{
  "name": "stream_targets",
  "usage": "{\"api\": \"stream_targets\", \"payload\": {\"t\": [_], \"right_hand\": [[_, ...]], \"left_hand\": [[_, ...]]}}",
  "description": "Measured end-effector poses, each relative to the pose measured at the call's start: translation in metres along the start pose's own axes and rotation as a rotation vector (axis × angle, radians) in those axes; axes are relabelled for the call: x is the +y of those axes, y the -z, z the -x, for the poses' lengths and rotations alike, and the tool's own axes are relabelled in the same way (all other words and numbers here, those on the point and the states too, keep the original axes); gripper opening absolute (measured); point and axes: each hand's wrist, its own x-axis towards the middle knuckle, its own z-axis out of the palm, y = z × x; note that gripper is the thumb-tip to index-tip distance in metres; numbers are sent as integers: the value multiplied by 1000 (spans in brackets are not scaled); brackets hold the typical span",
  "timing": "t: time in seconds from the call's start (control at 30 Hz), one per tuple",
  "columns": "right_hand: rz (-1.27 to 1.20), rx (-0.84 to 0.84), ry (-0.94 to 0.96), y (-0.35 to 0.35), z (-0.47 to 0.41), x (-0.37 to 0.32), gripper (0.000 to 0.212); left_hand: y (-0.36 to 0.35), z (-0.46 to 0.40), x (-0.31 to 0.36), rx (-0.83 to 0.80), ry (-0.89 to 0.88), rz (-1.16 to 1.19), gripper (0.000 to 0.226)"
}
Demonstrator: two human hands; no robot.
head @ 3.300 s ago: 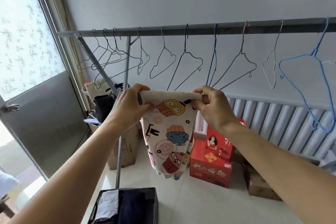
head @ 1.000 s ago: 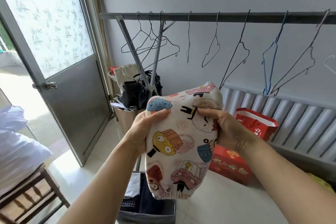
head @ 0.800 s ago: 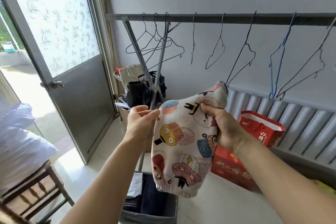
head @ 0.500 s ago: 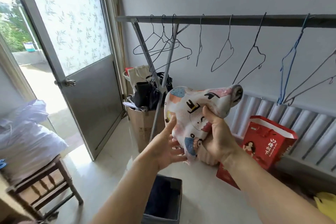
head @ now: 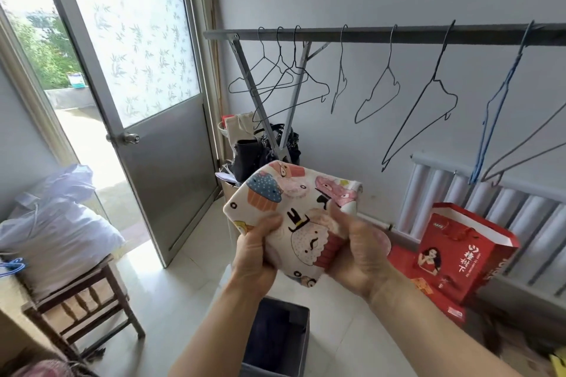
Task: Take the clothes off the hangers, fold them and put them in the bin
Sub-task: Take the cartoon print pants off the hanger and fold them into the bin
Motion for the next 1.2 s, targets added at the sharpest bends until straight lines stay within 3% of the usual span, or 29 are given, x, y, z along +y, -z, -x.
{"api": "stream_targets", "payload": {"t": [0.07, 0.13, 0.17, 0.23, 0.3, 0.5, 0.57, 0.63, 0.73, 0.83, 0.9, 1.0, 1.1, 1.2], "right_hand": [[127, 169, 68, 3, -7, -8, 78], [465, 366, 286, 6, -20, -11, 100], [656, 359, 437, 6, -25, -13, 96], [1018, 188, 617, 0, -40, -9, 87], [1211, 1, 546, -10, -57, 1, 83], [742, -234, 65, -31, -102, 22, 66], [609, -234, -177, -37, -120, 23, 59], [467, -220, -302, -44, -141, 32, 58], [361, -229, -242, -61, -185, 53, 53], [290, -162, -152, -79, -227, 75, 55], [285, -94, -101, -87, -252, 90, 55], [243, -51, -142, -93, -282, 113, 59], [298, 64, -165, -101, -308, 129, 65], [351, 219, -149, -97, -332, 143, 45]], "left_hand": [[12, -5, 7, -24, -58, -55, 73], [24, -8, 18, -77, -71, -138, 62], [30, -7, 24, -117, -58, -178, 59], [41, -9, 32, -191, 3, -225, 56], [50, -13, 38, -241, 87, -214, 55], [85, -48, 64, -351, 138, -90, 63], [102, -70, 79, -387, 189, -19, 61], [117, -94, 96, -420, 249, -3, 57], [145, -138, 124, -387, 329, -92, 60], [167, -179, 145, -322, 311, -394, 69], [179, -199, 149, -209, 255, -601, 79], [199, -227, 147, -32, 141, -736, 68], [221, -254, 140, 164, 67, -987, 79], [230, -274, 135, 203, 113, -1037, 76]]}}
